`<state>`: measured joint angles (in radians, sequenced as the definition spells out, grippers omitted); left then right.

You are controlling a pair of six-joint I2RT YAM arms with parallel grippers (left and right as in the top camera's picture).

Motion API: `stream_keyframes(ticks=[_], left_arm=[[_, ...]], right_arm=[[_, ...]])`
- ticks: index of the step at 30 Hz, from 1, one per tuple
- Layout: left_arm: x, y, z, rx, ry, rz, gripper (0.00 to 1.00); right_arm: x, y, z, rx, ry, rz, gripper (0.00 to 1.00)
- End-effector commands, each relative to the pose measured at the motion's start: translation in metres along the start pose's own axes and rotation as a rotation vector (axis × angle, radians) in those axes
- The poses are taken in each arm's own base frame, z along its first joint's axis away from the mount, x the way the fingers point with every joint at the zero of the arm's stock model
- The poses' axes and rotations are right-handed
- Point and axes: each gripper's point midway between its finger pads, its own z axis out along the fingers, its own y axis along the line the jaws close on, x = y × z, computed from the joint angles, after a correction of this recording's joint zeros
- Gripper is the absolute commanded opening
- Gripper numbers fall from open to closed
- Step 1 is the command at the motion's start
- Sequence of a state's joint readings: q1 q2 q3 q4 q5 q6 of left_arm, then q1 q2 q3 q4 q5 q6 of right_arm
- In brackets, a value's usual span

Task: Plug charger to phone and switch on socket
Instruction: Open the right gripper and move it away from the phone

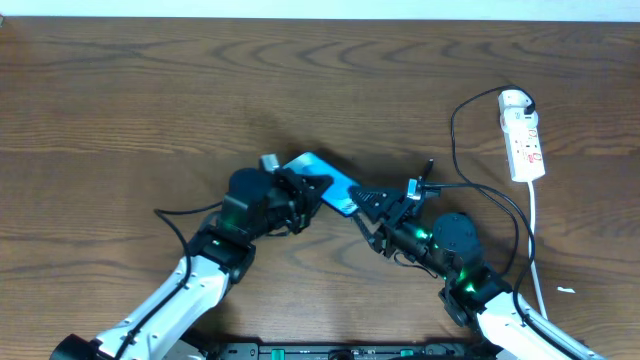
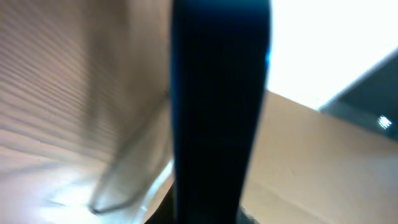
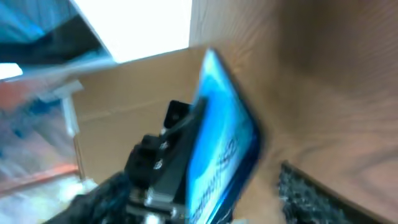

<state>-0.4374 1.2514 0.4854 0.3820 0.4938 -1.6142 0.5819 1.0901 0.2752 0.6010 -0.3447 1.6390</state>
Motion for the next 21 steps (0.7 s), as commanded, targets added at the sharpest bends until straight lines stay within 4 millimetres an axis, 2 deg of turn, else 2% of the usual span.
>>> stream_keyframes(ticks=[1, 2, 5, 11, 14, 17, 21], left_arm=[[-0.018, -0.006, -0.007, 0.002, -0.030, 0.105, 0.08], [-0.020, -0.005, -0.010, 0.001, -0.019, 0.115, 0.07], [-0.024, -0.009, -0.018, 0.019, 0.037, 0.126, 0.08], [-0.023, -0.013, -0.028, 0.051, 0.113, 0.173, 0.07], [-0.018, -0.013, -0.028, 0.055, 0.138, 0.195, 0.07], [-0.016, -0.016, -0.029, 0.067, 0.149, 0.228, 0.07], [-0.016, -0.021, -0.029, 0.089, 0.148, 0.251, 0.07]], right_arm=[[-0.004, 0.004, 0.000, -0.008, -0.023, -0.233, 0.95], [-0.010, 0.004, -0.001, -0.005, -0.051, -0.314, 0.99], [-0.029, 0.006, -0.005, 0.011, -0.115, -0.542, 0.99], [-0.063, 0.008, -0.014, 0.068, -0.198, -0.643, 0.99], [-0.078, -0.002, -0.015, 0.226, -0.198, -0.640, 0.99], [-0.097, -0.008, -0.028, 0.449, -0.246, -0.640, 0.99], [-0.123, 0.009, -0.059, 0.672, -0.385, -0.687, 0.99]])
